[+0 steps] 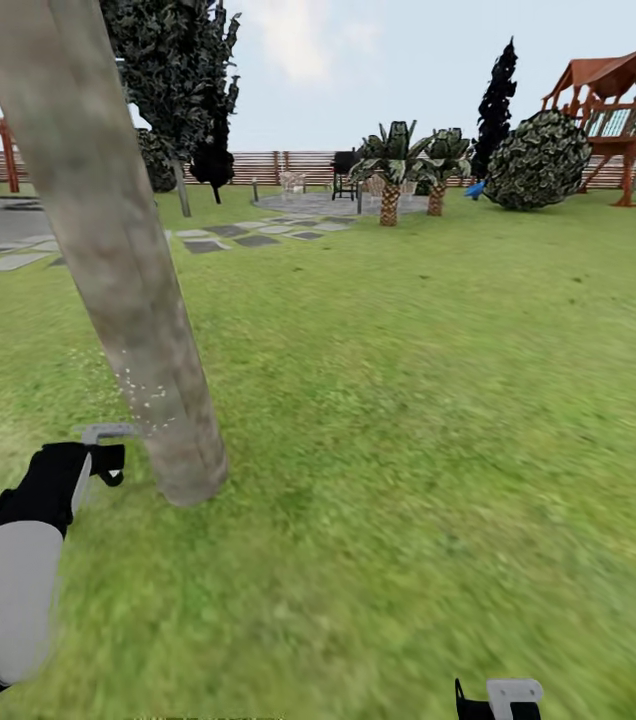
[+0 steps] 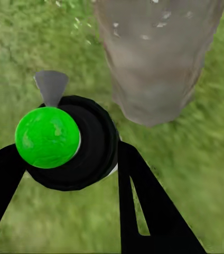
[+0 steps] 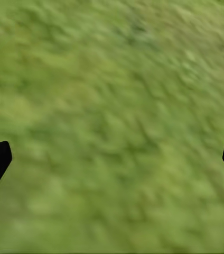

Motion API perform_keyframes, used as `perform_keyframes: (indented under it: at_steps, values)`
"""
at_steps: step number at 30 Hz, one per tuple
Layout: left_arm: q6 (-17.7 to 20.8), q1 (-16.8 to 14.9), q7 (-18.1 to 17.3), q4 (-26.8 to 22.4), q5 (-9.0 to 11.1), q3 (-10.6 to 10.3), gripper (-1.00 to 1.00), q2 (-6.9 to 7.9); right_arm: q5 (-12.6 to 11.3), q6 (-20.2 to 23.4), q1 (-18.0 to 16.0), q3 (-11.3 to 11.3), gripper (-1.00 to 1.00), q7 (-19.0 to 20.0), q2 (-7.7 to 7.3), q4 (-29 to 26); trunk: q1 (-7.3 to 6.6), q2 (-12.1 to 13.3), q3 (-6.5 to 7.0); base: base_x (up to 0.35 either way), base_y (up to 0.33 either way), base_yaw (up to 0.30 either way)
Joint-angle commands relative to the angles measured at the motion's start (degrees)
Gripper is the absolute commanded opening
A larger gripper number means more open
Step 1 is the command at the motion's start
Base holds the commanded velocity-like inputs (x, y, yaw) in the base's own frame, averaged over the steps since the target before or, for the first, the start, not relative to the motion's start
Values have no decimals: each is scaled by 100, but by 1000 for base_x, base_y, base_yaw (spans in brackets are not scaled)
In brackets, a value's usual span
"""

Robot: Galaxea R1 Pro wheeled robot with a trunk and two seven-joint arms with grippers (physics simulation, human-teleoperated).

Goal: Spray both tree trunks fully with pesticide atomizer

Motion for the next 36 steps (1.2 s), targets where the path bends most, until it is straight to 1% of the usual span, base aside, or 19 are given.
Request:
perform_keyframes:
  at_steps: [1, 2, 3, 4, 5, 6, 7, 8, 10, 11, 12, 14, 18, 20, 22, 25, 36]
  values:
    - [10, -20, -15, 6, 38, 12, -100, 97, 0, 0, 0, 0, 100, 0, 0, 1, 0, 0, 0, 0, 0, 276]
    - [20, -45, -29, 33, 56, 12, -100, 266, 0, 0, 0, 0, 100, 0, -1, -1, 0, 0, 0, 0, 0, 276]
    - [21, -47, -27, 33, 56, 1, -100, 264, 0, 0, 0, 0, 100, 0, 0, 0, 0, 0, 0, 0, 0, 276]
    - [22, -51, -26, 28, 56, -4, -100, 230, 0, -1, 0, 0, 100, 0, 1, -3, 0, 0, 0, 0, 0, 276]
    - [21, -53, -18, 26, 54, -13, -100, 127, 0, -2, 0, 0, 100, 0, 3, -1, 0, 0, 0, 0, 0, 276]
    - [21, -55, 2, 21, 43, -22, -100, -32, 0, -2, 0, 0, 100, 0, 2, -3, 0, 0, 0, 0, 0, 269]
    - [22, -57, 19, 7, 30, -58, -100, -233, 0, -6, 0, 0, 100, 0, 1, -3, 0, 0, 0, 0, 0, 171]
    - [27, -122, 27, 2, 24, -97, -100, -342, 0, -6, 0, 0, 100, 0, -1, -3, 0, 0, 0, 0, 0, 56]
    - [72, -293, 27, 12, 15, -110, -100, -346, 0, -6, 0, 0, 100, 0, -1, 0, 0, 0, 0, 0, 0, 22]
    - [177, -360, 27, 6, 11, -113, -100, -332, 0, -6, 0, 0, 100, 0, -1, 1, 0, 0, 0, 0, 0, 8]
    - [400, -506, 27, 0, 10, -118, -100, -317, 0, -2, 0, 0, 100, 0, -1, 3, 0, 0, 0, 0, 0, 2]
    - [524, -666, 21, -2, 5, -146, -100, -314, 0, -3, 0, 0, 100, 0, -1, 3, 0, 0, 0, 0, 0, 1]
    - [511, -632, 19, -8, -11, -175, -100, -300, 0, -6, 0, 0, 100, 0, -10, 3, 0, 0, 0, 0, 0, 0]
    - [497, -613, 19, 0, -14, -176, -100, -265, 0, -2, 0, 0, 100, 0, -10, 3, 0, 0, 0, 0, 0, 0]
    - [464, -484, 19, 31, -9, -170, -100, -237, 0, 0, 0, 0, 100, 0, -8, 3, 0, 0, 0, 30, -69, 0]
    - [455, -424, 29, 24, -6, -172, -100, -243, 0, 5, 0, 0, 100, 0, -9, 3, 0, 0, 0, 114, -224, 0]
    - [454, -410, 36, 66, -6, -168, -100, -254, 0, 9, 0, 0, 100, 0, -7, 3, 0, 0, 0, 39, -265, 0]
